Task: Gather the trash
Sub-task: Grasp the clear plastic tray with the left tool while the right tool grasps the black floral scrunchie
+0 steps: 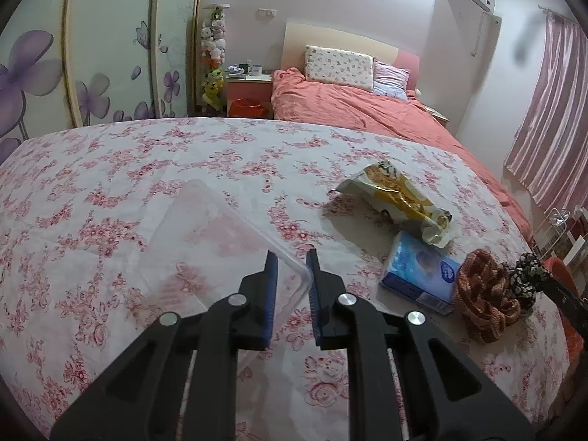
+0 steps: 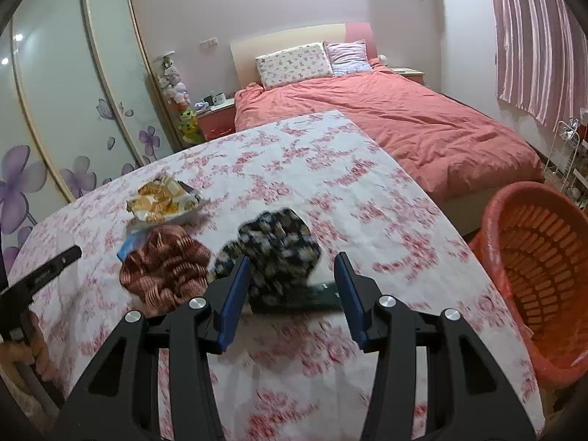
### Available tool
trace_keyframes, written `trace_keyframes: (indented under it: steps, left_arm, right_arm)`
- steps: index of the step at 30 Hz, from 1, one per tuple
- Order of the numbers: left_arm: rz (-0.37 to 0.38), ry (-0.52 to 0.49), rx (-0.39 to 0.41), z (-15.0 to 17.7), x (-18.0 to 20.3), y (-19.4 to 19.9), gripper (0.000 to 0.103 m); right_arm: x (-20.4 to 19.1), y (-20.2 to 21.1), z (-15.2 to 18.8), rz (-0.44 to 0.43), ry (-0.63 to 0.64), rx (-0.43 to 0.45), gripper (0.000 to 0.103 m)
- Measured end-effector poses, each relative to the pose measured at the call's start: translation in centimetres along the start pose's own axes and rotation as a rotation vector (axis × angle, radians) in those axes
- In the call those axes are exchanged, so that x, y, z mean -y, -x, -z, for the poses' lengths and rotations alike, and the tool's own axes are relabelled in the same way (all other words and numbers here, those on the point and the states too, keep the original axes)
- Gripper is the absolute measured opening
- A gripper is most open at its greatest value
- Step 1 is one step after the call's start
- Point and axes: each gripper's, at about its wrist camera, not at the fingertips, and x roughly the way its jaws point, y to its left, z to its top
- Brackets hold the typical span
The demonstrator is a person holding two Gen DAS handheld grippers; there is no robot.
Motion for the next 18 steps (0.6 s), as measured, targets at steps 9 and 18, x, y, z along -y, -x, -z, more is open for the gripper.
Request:
trace_keyframes:
  steps: [9,18]
  left_arm:
    - [0.022,-0.024,0.03,-0.8,1.1,1.5,0.016]
    - [0.085,-0.059,0.082,-2.0,3.9,4.9,0.016]
  right_arm:
    - [-1.1,-0.4,-0.4,0.001,0.064,-0.017,0.008]
    - [0.2,4.1,-2.4,-0.032,0.013,0.115,0.007]
